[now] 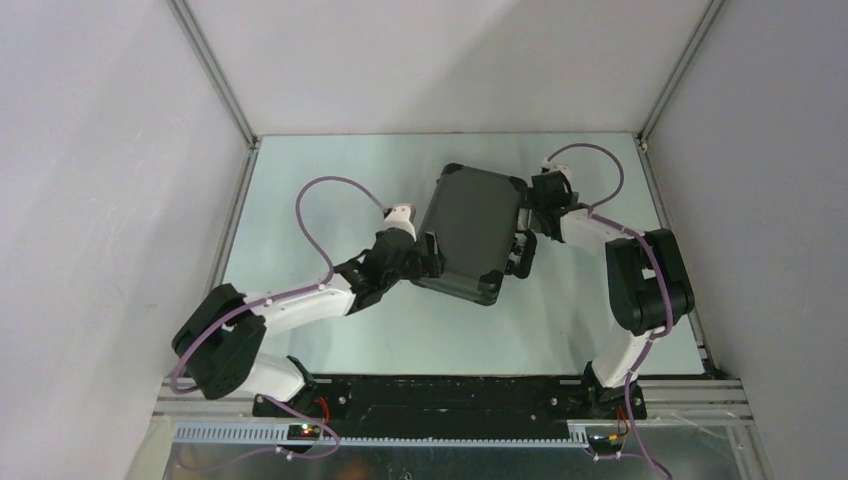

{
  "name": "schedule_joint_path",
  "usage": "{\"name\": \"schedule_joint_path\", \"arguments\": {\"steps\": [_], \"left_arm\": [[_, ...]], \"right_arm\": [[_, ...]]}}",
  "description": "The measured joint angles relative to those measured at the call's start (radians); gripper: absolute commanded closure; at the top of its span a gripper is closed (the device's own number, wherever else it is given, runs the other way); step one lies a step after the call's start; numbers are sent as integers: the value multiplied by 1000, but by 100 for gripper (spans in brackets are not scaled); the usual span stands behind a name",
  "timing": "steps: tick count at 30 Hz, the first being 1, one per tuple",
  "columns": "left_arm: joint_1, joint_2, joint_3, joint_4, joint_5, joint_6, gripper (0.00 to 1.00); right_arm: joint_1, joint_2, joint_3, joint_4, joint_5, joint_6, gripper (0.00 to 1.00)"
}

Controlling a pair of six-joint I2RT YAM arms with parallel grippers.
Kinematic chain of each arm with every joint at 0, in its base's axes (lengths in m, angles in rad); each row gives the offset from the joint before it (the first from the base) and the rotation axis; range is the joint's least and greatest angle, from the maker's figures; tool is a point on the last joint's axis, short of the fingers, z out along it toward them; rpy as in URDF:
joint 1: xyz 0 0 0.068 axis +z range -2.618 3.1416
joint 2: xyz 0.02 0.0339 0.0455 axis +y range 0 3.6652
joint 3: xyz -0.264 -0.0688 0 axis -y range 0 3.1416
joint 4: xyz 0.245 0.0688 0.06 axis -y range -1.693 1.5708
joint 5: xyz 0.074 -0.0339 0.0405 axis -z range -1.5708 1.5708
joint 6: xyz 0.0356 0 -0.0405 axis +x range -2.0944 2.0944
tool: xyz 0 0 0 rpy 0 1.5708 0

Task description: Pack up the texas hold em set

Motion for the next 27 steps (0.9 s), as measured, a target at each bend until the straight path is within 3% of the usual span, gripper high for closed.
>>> {"name": "schedule_joint_path", "arguments": {"steps": [7, 12, 18, 27], "left_arm": [[-27, -97, -95, -6, 21, -73, 8], [-42, -172, -154, -8, 24, -89, 5], [-50, -262, -164, -113, 72, -87, 3], [137, -389, -148, -293, 274, -124, 1]], "right_arm": [[78, -6, 14, 16, -19, -24, 17], [100, -5, -30, 25, -127, 24, 17], [106, -6, -53, 77, -183, 73, 17], [166, -39, -94, 21, -310, 113, 17]]}}
